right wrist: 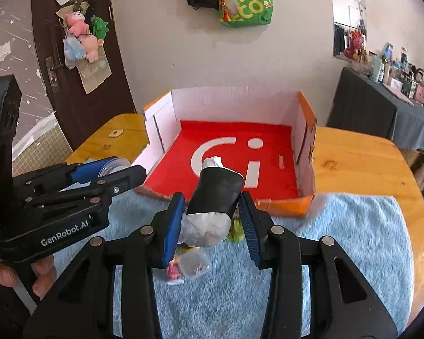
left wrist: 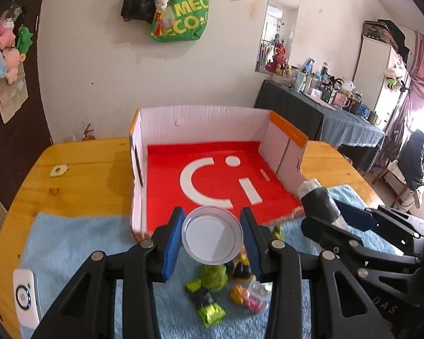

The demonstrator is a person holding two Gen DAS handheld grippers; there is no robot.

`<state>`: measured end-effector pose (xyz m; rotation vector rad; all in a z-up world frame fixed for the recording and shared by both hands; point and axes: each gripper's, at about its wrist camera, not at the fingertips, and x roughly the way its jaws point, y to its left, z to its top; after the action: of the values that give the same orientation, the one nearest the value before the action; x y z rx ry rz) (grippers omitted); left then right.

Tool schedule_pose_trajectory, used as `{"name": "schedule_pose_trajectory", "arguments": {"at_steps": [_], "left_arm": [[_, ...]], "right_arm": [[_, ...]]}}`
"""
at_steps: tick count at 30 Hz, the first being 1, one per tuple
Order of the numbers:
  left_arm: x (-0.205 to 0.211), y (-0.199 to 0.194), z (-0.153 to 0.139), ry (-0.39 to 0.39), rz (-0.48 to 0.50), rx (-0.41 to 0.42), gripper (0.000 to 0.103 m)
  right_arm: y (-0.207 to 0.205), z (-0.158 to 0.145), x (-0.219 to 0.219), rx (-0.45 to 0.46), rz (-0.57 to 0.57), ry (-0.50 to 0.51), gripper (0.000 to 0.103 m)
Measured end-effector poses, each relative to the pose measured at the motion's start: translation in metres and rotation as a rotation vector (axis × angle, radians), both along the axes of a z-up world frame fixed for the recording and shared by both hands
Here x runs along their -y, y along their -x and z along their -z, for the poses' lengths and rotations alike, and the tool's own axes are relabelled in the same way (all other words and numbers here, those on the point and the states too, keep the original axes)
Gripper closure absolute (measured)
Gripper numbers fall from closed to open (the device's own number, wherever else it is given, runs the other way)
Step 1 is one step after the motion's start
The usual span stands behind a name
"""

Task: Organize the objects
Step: 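Carry the clear lid with the left tool while the right tool carries the bottle into the box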

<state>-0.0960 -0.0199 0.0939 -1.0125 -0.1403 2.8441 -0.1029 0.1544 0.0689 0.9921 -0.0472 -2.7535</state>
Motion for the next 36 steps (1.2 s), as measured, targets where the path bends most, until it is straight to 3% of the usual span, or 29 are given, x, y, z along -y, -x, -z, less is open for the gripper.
{"name": "schedule_pose_trajectory", "arguments": {"at_steps": [18, 28, 36], "left_arm": [[0.009, 0.072, -0.013, 0.0, -0.028, -0.001, 0.061], [0.011, 0.109, -0.004, -0.017, -0.028, 0.024, 0.061], [0.013, 0.137, 0.01, -0.017, -0.039, 0.055, 0.061]], "right_arm": [[0.053, -0.017, -0.01, -0.006, 0.001, 0.029, 0.065], [0.09, -0.005, -0.017, 0.02, 0.017, 0.046, 0.065], [0.122, 0.015, -0.014, 0.031, 0.033, -0.012, 0.065]]}}
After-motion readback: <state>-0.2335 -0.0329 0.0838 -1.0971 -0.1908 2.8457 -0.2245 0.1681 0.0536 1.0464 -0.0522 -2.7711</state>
